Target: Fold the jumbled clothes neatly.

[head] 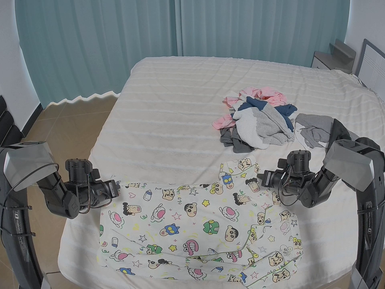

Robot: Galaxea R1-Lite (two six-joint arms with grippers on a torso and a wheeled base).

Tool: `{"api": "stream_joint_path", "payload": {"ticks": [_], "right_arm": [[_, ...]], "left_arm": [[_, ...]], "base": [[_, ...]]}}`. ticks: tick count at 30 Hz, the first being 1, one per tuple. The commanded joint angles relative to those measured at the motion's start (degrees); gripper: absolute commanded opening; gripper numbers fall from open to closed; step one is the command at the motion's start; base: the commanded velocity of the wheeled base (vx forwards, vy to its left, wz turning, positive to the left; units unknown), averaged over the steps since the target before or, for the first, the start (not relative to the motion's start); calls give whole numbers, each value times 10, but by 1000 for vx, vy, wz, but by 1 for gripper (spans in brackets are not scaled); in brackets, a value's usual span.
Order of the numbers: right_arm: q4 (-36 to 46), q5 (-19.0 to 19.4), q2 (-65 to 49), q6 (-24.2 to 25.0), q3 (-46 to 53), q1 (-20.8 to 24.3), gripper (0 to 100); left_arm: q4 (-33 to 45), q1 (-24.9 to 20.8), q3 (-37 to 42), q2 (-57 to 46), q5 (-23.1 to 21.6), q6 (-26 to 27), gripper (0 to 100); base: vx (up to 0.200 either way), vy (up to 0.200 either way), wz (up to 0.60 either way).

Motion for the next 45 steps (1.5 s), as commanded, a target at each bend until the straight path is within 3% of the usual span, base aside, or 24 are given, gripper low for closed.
{"api": "stream_joint_path", "payload": {"ticks": [1, 8, 11, 20, 21, 32, 45], "right_arm": [[-35, 1, -49, 19, 50, 0, 0], [-48, 12, -101, 49, 110, -1, 0], [-49, 46, -120, 66, 134, -4, 0], [-6, 48, -75, 62, 90, -7, 0], [0, 48, -71, 62, 80, -7, 100], [15, 54, -9, 56, 15, -20, 100], [8, 58, 14, 49, 3, 26, 100]], "left_arm": [[-6, 0, 10, -10, 4, 1, 0], [-10, -3, 34, -50, 4, 3, 0], [-10, -4, 43, -70, 4, 3, 0], [-10, -7, 44, -63, 4, 2, 0], [-10, -9, 43, -61, 4, 3, 0], [-10, -9, 42, -55, 4, 3, 0], [-11, -9, 39, -41, 4, 4, 0]], "base": [[0, 0, 0], [0, 0, 0], [0, 0, 0], [0, 0, 0], [0, 0, 0], [0, 0, 0], [0, 0, 0]]}}
